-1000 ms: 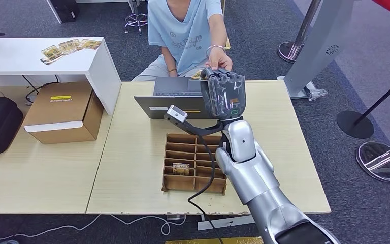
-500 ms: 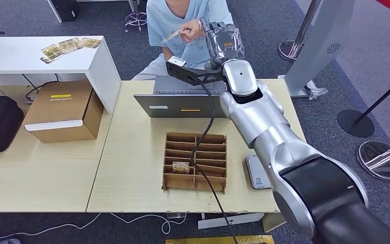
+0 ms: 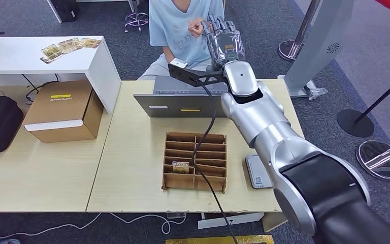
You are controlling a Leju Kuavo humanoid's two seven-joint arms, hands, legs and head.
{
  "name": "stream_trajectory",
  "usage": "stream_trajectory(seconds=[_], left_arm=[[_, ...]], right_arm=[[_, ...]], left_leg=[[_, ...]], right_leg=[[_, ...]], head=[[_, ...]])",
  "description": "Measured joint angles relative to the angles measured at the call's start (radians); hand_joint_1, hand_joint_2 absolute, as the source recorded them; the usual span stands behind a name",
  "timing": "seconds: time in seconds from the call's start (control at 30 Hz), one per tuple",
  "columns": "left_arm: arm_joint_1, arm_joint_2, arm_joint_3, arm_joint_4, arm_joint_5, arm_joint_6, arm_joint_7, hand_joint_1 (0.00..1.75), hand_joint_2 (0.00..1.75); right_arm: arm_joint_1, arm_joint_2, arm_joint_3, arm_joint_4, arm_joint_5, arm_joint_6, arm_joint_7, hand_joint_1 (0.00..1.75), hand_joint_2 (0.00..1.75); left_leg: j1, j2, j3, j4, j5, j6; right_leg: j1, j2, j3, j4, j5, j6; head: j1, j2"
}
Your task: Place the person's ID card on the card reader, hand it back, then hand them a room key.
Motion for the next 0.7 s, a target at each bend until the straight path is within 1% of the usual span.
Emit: stream_trajectory(seconds=[0.3, 0.47, 0.7], left_arm=[[0.0, 0.005, -0.047, 0.0, -0.038, -0.001, 0.0, 0.0, 0.0], [-0.001, 0.006, -0.052, 0.0, -0.021, -0.003, -0.001, 0.0, 0.0], [-0.01, 0.03, -0.047, 0.0, 0.003, -0.071, -0.023, 0.0, 0.0]], right_arm=[[0.0, 0.0, 0.0, 0.003, -0.004, -0.018, -0.004, 0.0, 1.75], [0.0, -0.001, -0.002, 0.003, -0.006, -0.044, -0.007, 0.0, 1.75], [0.0, -0.002, -0.019, 0.0, -0.038, -0.086, -0.026, 0.0, 1.75]], left_leg=[[0.0, 0.0, 0.0, 0.0, 0.0, 0.0], [0.0, 0.0, 0.0, 0.0, 0.0, 0.0], [0.0, 0.0, 0.0, 0.0, 0.0, 0.0]], right_leg=[[0.0, 0.0, 0.0, 0.0, 0.0, 0.0], [0.0, 0.0, 0.0, 0.0, 0.0, 0.0], [0.0, 0.0, 0.0, 0.0, 0.0, 0.0]], head=[[0.0, 0.0], [0.0, 0.0], [0.0, 0.0]])
